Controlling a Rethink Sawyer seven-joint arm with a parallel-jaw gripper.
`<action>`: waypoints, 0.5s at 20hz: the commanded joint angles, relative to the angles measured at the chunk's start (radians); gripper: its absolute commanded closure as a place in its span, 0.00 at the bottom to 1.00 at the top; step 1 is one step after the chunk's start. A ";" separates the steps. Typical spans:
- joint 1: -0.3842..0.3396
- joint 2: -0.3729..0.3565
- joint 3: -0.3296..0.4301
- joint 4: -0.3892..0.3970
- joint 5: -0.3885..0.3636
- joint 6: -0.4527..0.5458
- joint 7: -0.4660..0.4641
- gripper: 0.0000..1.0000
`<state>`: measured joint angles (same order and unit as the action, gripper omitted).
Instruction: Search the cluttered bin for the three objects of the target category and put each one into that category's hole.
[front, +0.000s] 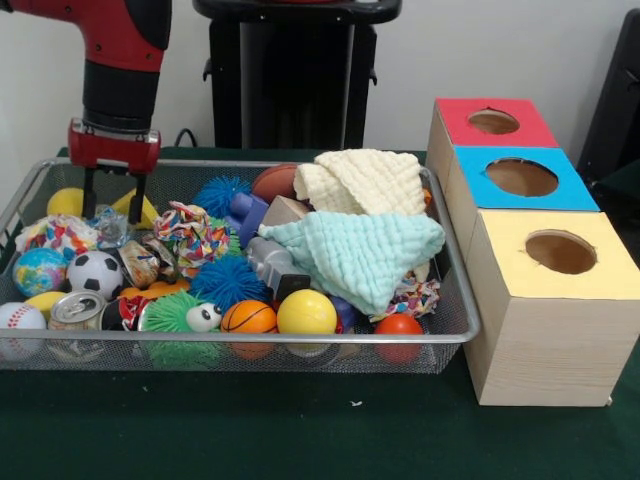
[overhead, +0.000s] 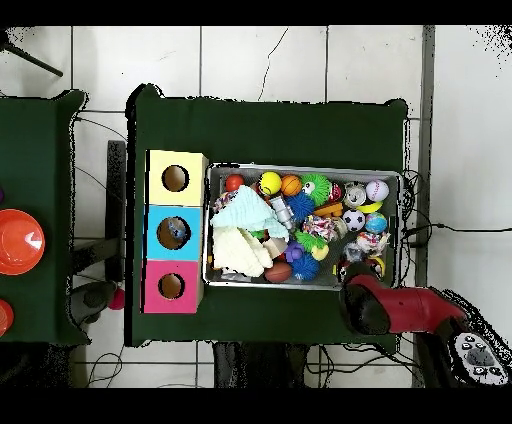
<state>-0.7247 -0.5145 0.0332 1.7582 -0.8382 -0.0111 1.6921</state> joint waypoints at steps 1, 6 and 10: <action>-0.029 0.057 0.102 0.015 0.044 0.000 0.130 0.00; -0.019 0.057 0.091 0.011 0.039 -0.024 0.124 0.00; -0.021 0.061 0.090 0.011 0.042 -0.045 0.134 0.00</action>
<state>-0.7359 -0.5152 0.0441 1.7624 -0.8246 -0.0118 1.6921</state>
